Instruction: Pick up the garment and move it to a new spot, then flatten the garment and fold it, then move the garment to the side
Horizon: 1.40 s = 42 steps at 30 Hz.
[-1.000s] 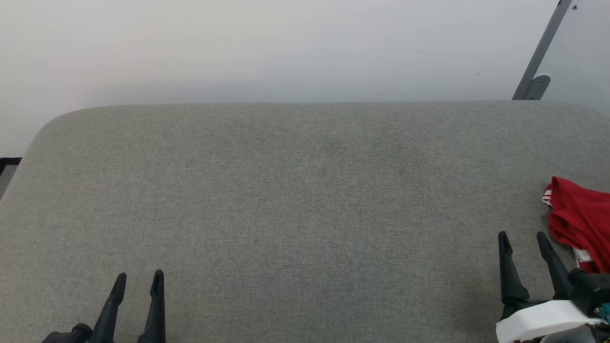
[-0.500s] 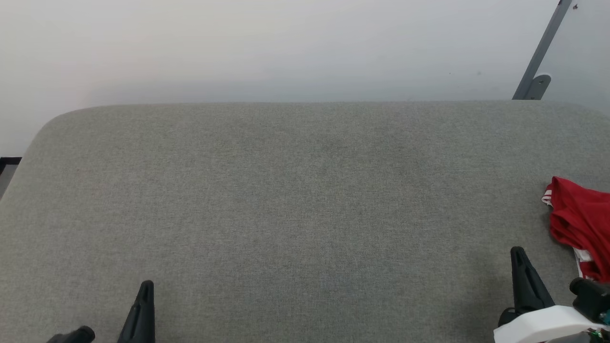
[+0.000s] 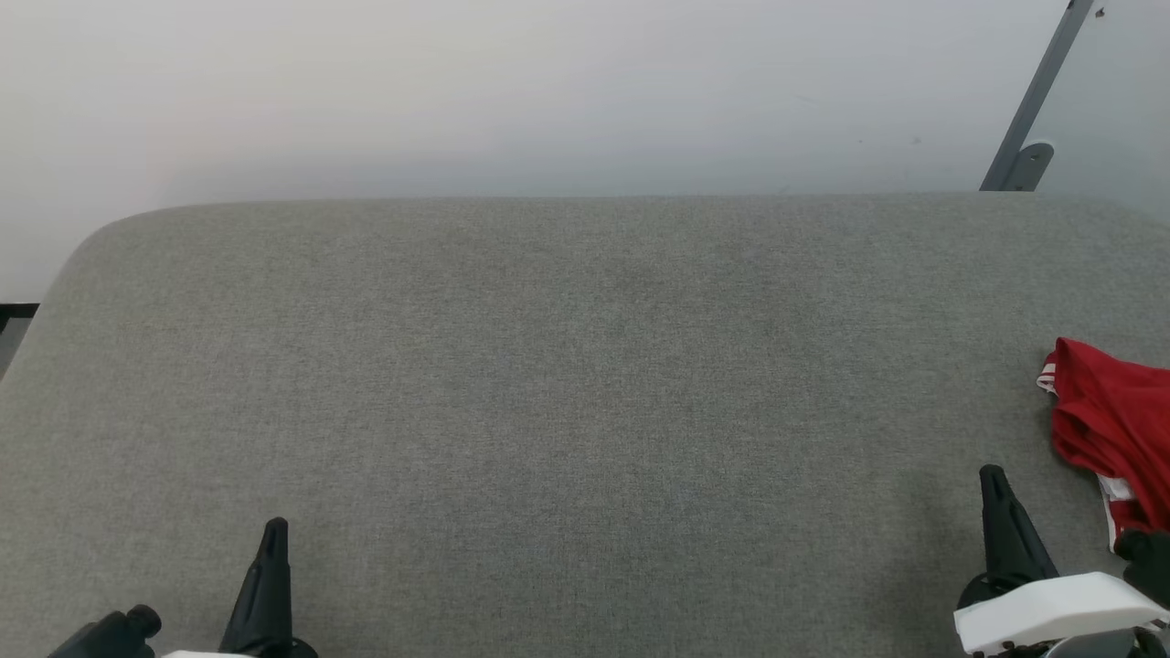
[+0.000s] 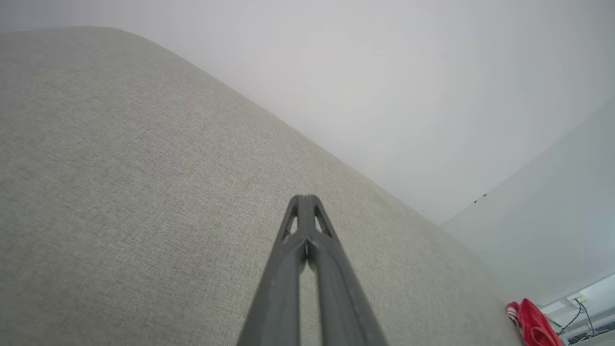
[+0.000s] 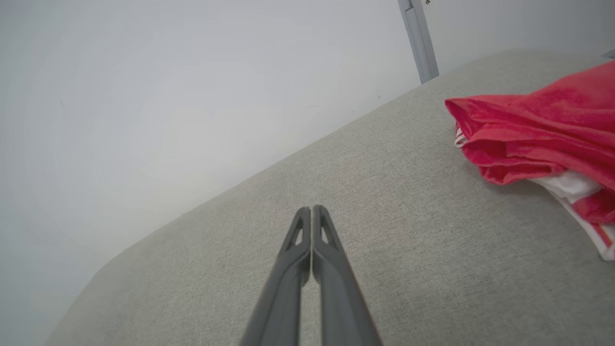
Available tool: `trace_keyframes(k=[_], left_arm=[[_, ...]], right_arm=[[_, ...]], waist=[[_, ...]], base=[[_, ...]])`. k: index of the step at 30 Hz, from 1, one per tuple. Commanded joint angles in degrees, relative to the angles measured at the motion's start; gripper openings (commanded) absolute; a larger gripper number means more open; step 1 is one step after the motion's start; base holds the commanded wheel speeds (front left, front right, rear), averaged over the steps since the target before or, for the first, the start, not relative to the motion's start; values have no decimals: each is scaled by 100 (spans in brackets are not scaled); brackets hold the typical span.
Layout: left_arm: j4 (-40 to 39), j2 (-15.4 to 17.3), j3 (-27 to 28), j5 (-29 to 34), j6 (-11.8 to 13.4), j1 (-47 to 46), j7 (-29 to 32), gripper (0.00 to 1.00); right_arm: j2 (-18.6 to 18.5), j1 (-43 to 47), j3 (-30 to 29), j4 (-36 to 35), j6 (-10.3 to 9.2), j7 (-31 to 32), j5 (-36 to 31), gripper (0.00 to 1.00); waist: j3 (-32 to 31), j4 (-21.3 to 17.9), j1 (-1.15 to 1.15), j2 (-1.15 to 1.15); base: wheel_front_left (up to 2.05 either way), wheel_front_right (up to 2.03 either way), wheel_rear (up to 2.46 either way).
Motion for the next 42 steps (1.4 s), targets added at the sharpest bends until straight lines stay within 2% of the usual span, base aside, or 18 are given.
trace_keyframes(k=[1,42], left_arm=[[-27,11,56,-272,2,-193,54,0],[374,-222,302,-2683,1,-855,768,0]], right_arm=[[-6,-177,10,-61,0,64,290,0],[40,-517,34,99,0,679,3122,0]], waist=[[-1,-3,0,0],[-11,-53,0,0]], base=[[0,0,0],[0,0,0]])
